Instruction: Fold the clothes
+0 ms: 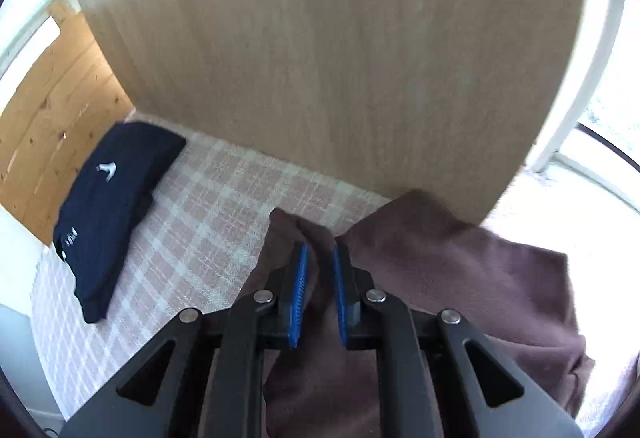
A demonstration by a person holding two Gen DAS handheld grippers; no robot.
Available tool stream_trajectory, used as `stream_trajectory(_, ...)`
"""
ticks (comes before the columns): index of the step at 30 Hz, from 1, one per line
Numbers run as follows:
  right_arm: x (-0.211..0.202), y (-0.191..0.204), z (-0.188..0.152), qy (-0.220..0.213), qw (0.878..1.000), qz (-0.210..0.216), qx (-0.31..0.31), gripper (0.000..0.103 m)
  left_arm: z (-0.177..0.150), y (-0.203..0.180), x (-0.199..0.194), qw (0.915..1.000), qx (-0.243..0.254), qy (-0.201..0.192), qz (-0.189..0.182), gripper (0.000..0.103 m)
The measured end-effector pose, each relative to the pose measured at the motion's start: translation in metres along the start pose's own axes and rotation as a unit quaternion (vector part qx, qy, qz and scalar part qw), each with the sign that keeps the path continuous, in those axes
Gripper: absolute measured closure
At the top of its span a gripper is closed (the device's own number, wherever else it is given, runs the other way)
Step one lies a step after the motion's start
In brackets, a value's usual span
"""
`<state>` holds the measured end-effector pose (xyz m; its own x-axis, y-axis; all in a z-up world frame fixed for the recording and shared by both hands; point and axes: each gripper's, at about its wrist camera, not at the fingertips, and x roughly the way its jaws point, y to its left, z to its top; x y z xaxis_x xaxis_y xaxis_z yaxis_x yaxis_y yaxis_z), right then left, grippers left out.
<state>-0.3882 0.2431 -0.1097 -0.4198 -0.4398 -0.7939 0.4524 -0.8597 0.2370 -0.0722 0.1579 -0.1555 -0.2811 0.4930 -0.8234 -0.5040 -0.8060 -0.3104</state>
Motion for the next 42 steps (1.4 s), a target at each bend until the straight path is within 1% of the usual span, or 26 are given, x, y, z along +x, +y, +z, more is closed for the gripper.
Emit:
stream_trajectory(3,-0.087,-0.038,-0.02,-0.058,0.998,-0.022,0.014,0.08,-0.002,-0.003,-0.008,0.9999,0.009,0.006,0.005,0.078)
stream_trajectory(4,-0.115,-0.051,-0.027,-0.076,0.996,-0.031,0.018,0.08,-0.003,-0.003,-0.011,0.9999,0.01,0.007,0.007,0.078)
stream_trajectory(5,-0.135,-0.065,-0.037,-0.081,0.995,-0.046,0.024,0.08,-0.004,-0.002,-0.016,0.9999,0.009,0.006,0.01,0.078)
stream_trajectory(7,-0.145,-0.09,-0.059,-0.052,0.994,-0.092,0.032,0.08,-0.006,-0.001,-0.024,0.9999,0.006,0.004,0.012,0.078)
stream_trajectory(8,-0.142,-0.1,-0.068,-0.036,0.993,-0.11,0.034,0.08,-0.007,-0.002,-0.026,0.9999,0.006,0.005,0.01,0.078)
stream_trajectory(9,-0.136,-0.109,-0.076,-0.022,0.992,-0.116,0.042,0.08,-0.007,-0.004,-0.027,0.9999,0.009,0.01,0.01,0.078)
stream_trajectory(11,-0.118,-0.124,-0.088,0.0,0.992,-0.106,0.066,0.08,-0.01,-0.007,-0.022,0.9994,0.017,0.025,0.015,0.078)
stream_trajectory(14,-0.071,-0.129,-0.094,0.034,0.994,-0.077,0.076,0.08,-0.012,-0.012,-0.014,0.9983,0.027,0.045,0.023,0.078)
stream_trajectory(16,-0.032,-0.129,-0.092,0.064,0.993,-0.077,0.066,0.08,-0.013,-0.015,-0.01,0.9979,0.03,0.051,0.028,0.078)
stream_trajectory(17,-0.02,-0.128,-0.089,0.064,0.993,-0.087,0.053,0.08,-0.013,-0.014,-0.009,0.9978,0.028,0.053,0.028,0.078)
stream_trajectory(18,-0.018,-0.127,-0.084,0.06,0.993,-0.098,0.043,0.08,-0.013,-0.013,-0.008,0.9979,0.023,0.054,0.027,0.078)
stream_trajectory(20,-0.027,-0.128,-0.077,0.057,0.993,-0.088,0.049,0.08,-0.012,-0.012,-0.006,0.9979,0.019,0.055,0.027,0.077)
stream_trajectory(21,-0.034,-0.128,-0.076,0.044,0.994,-0.081,0.053,0.08,-0.013,-0.013,-0.006,0.9978,0.02,0.056,0.029,0.077)
stream_trajectory(24,-0.061,-0.128,-0.074,-0.016,0.995,-0.069,0.063,0.08,-0.015,-0.015,-0.006,0.9977,0.019,0.056,0.033,0.077)
stream_trajectory(25,-0.062,-0.128,-0.074,-0.023,0.996,-0.059,0.064,0.08,-0.016,-0.016,-0.005,0.9976,0.019,0.056,0.035,0.077)
stream_trajectory(26,-0.051,-0.127,-0.075,-0.005,0.997,-0.047,0.063,0.08,-0.017,-0.017,-0.005,0.9975,0.018,0.057,0.037,0.077)
stream_trajectory(27,-0.034,-0.126,-0.077,0.031,0.997,-0.042,0.063,0.08,-0.018,-0.019,-0.005,0.9974,0.019,0.058,0.039,0.077)
stream_trajectory(28,-0.026,-0.124,-0.081,0.053,0.996,-0.043,0.063,0.079,-0.018,-0.021,-0.006,0.9971,0.021,0.059,0.042,0.077)
stream_trajectory(29,-0.028,-0.122,-0.085,0.058,0.995,-0.049,0.062,0.08,-0.018,-0.023,-0.007,0.9969,0.022,0.061,0.045,0.077)
stream_trajectory(30,-0.037,-0.119,-0.088,0.05,0.995,-0.046,0.069,0.08,-0.019,-0.023,-0.012,0.9971,0.018,0.058,0.046,0.077)
stream_trajectory(32,-0.084,-0.113,-0.092,-0.003,0.995,-0.006,0.099,0.08,-0.023,-0.02,-0.029,0.9979,0.001,0.044,0.048,0.077)
stream_trajectory(34,-0.147,-0.097,-0.102,-0.068,0.993,0.011,0.098,0.079,-0.031,-0.015,-0.057,0.9983,-0.022,0.019,0.051,0.077)
stream_trajectory(36,-0.213,-0.076,-0.12,-0.118,0.99,0.012,0.08,0.077,-0.04,-0.009,-0.085,0.9977,-0.027,0.0,0.062,0.077)
stream_trajectory(38,-0.269,-0.055,-0.144,-0.147,0.987,-0.008,0.071,0.071,-0.05,-0.002,-0.113,0.9968,-0.026,-0.018,0.074,0.077)
stream_trajectory(40,-0.305,-0.035,-0.179,-0.157,0.985,-0.016,0.075,0.056,-0.058,0.009,-0.132,0.9967,-0.025,-0.026,0.072,0.077)
stream_trajectory(42,-0.327,-0.013,-0.22,-0.155,0.984,-0.022,0.085,0.055,-0.065,0.02,-0.14,0.9978,-0.026,-0.023,0.057,0.074)
